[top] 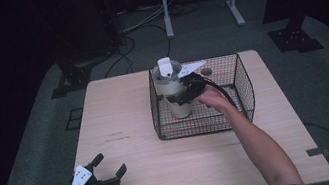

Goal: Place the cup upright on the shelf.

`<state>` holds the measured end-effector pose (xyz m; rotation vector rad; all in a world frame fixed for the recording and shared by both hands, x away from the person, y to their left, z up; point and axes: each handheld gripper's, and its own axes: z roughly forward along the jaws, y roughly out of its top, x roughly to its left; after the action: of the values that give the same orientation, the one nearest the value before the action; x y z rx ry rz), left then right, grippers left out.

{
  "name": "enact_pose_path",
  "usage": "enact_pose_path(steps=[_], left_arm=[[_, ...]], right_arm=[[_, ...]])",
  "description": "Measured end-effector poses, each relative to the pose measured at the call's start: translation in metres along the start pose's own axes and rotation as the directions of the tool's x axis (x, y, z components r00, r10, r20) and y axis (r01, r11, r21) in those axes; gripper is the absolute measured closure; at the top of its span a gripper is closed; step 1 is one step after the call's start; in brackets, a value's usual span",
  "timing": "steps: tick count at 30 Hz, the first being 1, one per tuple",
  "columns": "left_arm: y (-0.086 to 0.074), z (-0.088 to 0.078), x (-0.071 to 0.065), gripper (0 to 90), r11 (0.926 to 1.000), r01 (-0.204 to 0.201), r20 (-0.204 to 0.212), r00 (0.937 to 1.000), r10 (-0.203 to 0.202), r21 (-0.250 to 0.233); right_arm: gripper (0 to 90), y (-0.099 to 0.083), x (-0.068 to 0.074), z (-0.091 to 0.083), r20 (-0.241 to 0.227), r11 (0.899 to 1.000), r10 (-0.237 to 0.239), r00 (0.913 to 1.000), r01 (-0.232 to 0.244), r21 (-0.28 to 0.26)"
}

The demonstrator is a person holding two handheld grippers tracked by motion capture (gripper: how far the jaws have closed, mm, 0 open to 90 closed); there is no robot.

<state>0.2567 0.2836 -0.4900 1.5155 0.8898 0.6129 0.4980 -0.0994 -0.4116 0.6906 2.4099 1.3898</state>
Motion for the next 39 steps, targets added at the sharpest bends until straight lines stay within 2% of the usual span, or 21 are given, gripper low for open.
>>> enact_pose_path(steps=[8, 19, 39], left_arm=[[0.0, 0.0, 0.0, 0.0, 1.0, -0.002, 0.001, 1.0, 0.002, 0.001], [0.0, 0.001, 0.0, 0.0, 1.0, 0.0, -0.007, 1.0, 0.0, 0.004], [0.0, 0.001, -0.001, 0.0, 0.9999, -0.007, -0.01, 0.9999, 0.007, 0.009]], right_arm=[[8.7, -0.007, -0.001, -0.003, -0.012, 0.999, -0.019, 0.9997, 0.018, -0.027], [8.6, -0.011, -0.004, -0.007, -0.018, 0.999, -0.024, 0.9996, 0.023, -0.03], [8.5, -0.015, -0.006, -0.019, -0.018, 0.999, -0.049, 0.9986, 0.049, -0.004]])
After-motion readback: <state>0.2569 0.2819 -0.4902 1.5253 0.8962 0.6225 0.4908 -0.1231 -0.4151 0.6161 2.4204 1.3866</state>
